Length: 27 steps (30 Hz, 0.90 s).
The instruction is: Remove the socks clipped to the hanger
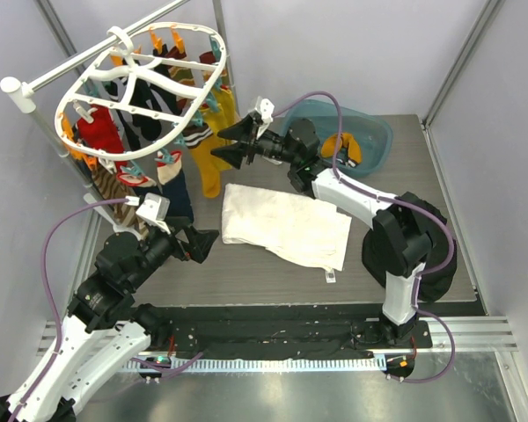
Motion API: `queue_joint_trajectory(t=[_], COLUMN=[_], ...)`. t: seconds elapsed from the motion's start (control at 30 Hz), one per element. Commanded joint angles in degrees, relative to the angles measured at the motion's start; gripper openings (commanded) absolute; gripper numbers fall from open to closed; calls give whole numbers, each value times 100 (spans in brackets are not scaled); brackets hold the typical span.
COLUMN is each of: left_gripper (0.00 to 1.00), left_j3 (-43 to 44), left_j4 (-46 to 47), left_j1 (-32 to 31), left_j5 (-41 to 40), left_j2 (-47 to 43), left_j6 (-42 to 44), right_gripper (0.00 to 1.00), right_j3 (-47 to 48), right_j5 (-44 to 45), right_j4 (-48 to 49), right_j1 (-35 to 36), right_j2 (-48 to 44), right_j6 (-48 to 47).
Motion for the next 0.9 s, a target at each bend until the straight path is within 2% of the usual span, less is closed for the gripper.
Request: queue_joint_trajectory(t=[0.0,0.13,0.23,0.33,0.37,0.43,0.47,0.6,0.87], left_gripper=[100,100,100,100,100,100,100,100,100], left_j3=[118,109,118,109,109,109,109,109,145], left_j4=[137,145,137,145,137,137,128,119,31], left_j1=[9,9,18,9,9,9,9,1,9], left_j5=[7,7,7,-10,-1,7,16,-45,-291], left_j2=[-42,-42,-34,-51,-42,-34,-34,-25,81], left_j6=[36,36,45,63,63,71,72,89,98], right_gripper=[64,63,51,36,22,5,1,1,1], right_j3=[380,652,627,486,460,433,390,109,214], right_j5=[64,117,117,204,222,240,231,283,617], right_j4=[-44,-272,-369,-369,-386,-439,-431,-123,-905], right_j1=[27,45,71,106,106,106,115,159,326], right_j2=[122,341,272,140,122,52,-27,-326,-633], right_j6=[-392,-516,-525,-569,-569,-560,-491,10,625])
